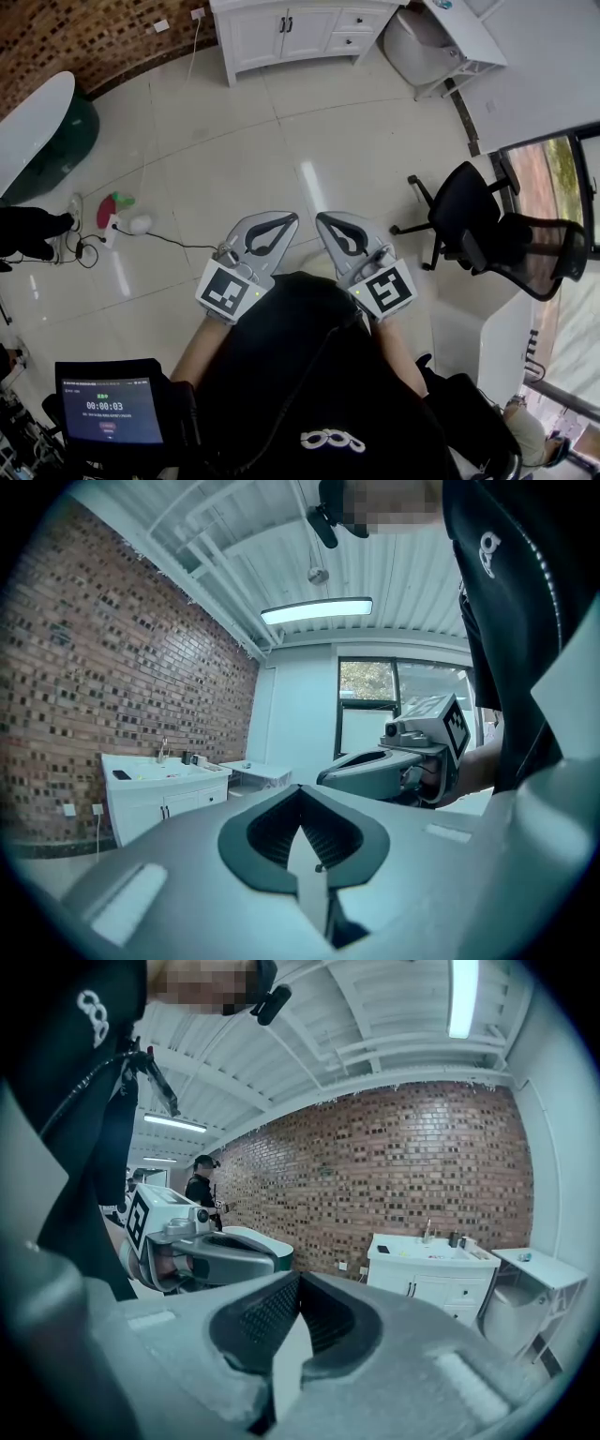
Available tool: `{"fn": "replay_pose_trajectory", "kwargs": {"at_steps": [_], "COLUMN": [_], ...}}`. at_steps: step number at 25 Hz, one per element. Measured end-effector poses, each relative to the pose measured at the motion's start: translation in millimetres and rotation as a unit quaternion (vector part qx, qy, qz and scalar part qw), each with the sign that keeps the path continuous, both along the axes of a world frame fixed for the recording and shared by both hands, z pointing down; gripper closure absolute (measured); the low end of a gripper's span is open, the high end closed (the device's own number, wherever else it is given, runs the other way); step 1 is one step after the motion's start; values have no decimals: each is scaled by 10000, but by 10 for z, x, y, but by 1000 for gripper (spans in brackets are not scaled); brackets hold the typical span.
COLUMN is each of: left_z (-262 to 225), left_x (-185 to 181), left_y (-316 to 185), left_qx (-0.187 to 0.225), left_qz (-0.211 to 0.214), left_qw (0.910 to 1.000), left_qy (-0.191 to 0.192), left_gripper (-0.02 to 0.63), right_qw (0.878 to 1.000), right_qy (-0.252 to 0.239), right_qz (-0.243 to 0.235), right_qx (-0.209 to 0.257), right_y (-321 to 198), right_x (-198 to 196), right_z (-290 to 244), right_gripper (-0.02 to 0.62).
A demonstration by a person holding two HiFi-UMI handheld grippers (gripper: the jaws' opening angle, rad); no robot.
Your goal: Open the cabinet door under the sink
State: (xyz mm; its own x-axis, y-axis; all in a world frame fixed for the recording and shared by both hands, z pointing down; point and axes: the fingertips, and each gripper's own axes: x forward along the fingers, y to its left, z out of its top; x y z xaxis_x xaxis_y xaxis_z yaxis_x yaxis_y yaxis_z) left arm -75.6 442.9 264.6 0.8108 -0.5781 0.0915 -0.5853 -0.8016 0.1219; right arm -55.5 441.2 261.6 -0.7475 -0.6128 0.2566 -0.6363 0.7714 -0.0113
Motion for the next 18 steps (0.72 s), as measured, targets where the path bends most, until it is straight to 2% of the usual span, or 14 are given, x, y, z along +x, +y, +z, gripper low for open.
{"fn": "replay_pose_trajectory", "kwargs": {"at_steps": [8, 11, 18], "left_z": [-3, 21, 110], "left_x": [-18, -124, -155], "left_y": [-9, 12, 13], "left_qx": [10, 2, -239], "left_qz": [-27, -26, 89], "left_qw": [10000, 10000, 9994], "left_qy": [7, 86, 246], "left_gripper": [591, 591, 591], "right_qw": [10000, 10000, 10000], "right_qy": [14, 52, 12], "right_qz": [-28, -33, 6], "right_qx": [-3, 4, -86], "right_y": [-1, 19, 68], "right_x": [-36, -163, -323], "right_z": [-6, 15, -34], "right_gripper": [606, 606, 606]}}
